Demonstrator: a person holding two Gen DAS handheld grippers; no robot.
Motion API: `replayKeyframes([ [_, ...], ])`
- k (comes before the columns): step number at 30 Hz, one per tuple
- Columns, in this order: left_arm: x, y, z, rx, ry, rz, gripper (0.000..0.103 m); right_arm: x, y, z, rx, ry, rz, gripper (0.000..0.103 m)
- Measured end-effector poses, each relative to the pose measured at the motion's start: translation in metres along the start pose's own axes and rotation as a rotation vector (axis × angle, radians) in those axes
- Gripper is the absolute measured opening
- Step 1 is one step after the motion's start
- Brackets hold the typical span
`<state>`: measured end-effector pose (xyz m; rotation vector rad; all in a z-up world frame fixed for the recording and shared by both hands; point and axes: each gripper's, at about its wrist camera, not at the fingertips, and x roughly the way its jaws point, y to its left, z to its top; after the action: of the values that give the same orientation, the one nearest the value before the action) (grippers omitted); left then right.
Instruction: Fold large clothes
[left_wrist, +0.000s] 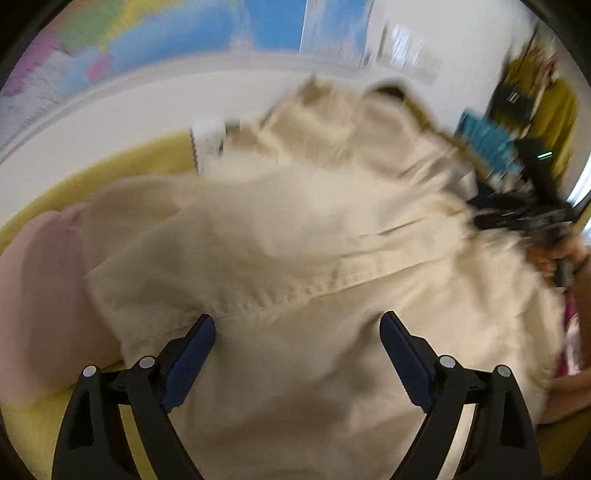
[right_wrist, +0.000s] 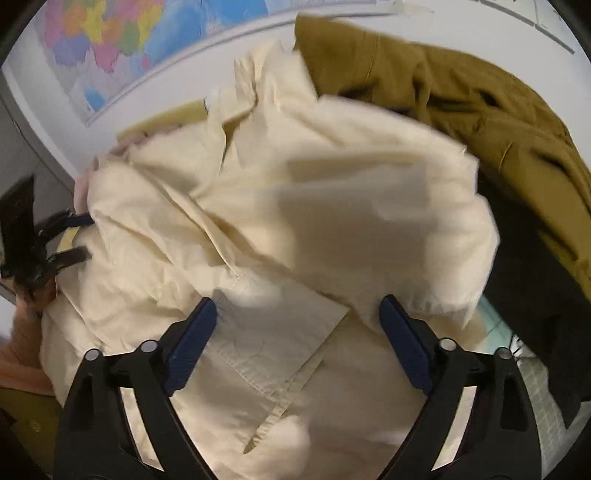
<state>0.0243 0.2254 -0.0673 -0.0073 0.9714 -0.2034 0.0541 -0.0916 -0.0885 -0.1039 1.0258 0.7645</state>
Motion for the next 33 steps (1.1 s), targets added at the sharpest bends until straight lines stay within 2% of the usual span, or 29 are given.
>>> replayKeyframes([
  [1, 0.01, 0.003, 0.003, -0.013, 0.031, 0.007, 0.087, -0.001, 0.0, 0.001, -0.006, -0.008, 0.004, 0.053],
  [2, 0.015, 0.008, 0.005, -0.03, 0.045, 0.01, 0.087, 0.003, 0.007, 0.001, -0.011, -0.017, -0.018, 0.017],
  [3, 0.017, 0.011, 0.007, -0.045, 0.052, 0.01, 0.087, 0.0, 0.006, 0.003, -0.02, -0.023, -0.047, 0.002],
  [6, 0.013, 0.015, 0.008, -0.076, 0.05, 0.029, 0.087, -0.025, -0.002, 0.009, 0.001, -0.101, -0.003, 0.003],
  [9, 0.002, 0.004, 0.004, -0.054, 0.031, 0.05, 0.087, -0.042, -0.004, 0.016, -0.001, -0.17, -0.052, 0.003],
  [10, -0.001, 0.0, 0.004, -0.043, 0.019, 0.038, 0.087, -0.043, -0.004, 0.018, -0.008, -0.184, -0.104, 0.003],
  [12, -0.008, -0.007, 0.002, -0.007, -0.001, 0.027, 0.088, -0.032, -0.005, 0.021, -0.001, -0.172, -0.127, 0.003],
  [13, -0.006, -0.012, 0.002, 0.004, 0.004, 0.04, 0.088, -0.022, -0.008, 0.02, 0.013, -0.141, -0.13, 0.006],
  [14, 0.0, -0.014, 0.001, 0.021, 0.029, 0.062, 0.088, -0.01, -0.011, 0.02, 0.015, -0.11, -0.147, 0.016],
  [16, 0.01, -0.013, -0.001, 0.015, 0.073, 0.077, 0.088, -0.003, -0.014, 0.019, 0.03, -0.088, -0.178, 0.026],
  [18, 0.004, -0.011, -0.002, -0.004, 0.054, 0.07, 0.088, -0.018, -0.01, 0.014, 0.041, -0.144, -0.163, 0.037],
  [19, -0.006, -0.009, -0.004, -0.014, 0.025, 0.056, 0.088, -0.035, -0.002, 0.012, 0.022, -0.204, -0.16, 0.047],
  [22, -0.032, -0.001, -0.013, -0.064, -0.046, 0.008, 0.088, -0.06, 0.024, 0.004, -0.065, -0.272, -0.079, 0.048],
  [25, -0.046, 0.006, -0.03, -0.109, -0.065, 0.01, 0.088, -0.053, 0.051, 0.0, -0.174, -0.232, -0.021, 0.049],
  [27, -0.051, 0.005, -0.042, -0.123, -0.055, 0.042, 0.088, -0.031, 0.058, 0.0, -0.206, -0.17, -0.047, 0.05],
  [28, -0.051, 0.005, -0.046, -0.132, -0.05, 0.043, 0.088, -0.009, 0.055, -0.001, -0.196, -0.104, -0.064, 0.05],
  [30, -0.056, 0.008, -0.059, -0.165, -0.045, 0.048, 0.088, 0.015, 0.041, -0.002, -0.138, -0.041, -0.047, 0.054],
  [31, -0.061, 0.012, -0.066, -0.179, -0.047, 0.049, 0.088, 0.017, 0.038, -0.002, -0.117, -0.04, -0.027, 0.054],
  [33, -0.071, 0.019, -0.079, -0.228, -0.054, 0.063, 0.088, 0.01, 0.033, -0.001, -0.073, -0.061, -0.022, 0.061],
])
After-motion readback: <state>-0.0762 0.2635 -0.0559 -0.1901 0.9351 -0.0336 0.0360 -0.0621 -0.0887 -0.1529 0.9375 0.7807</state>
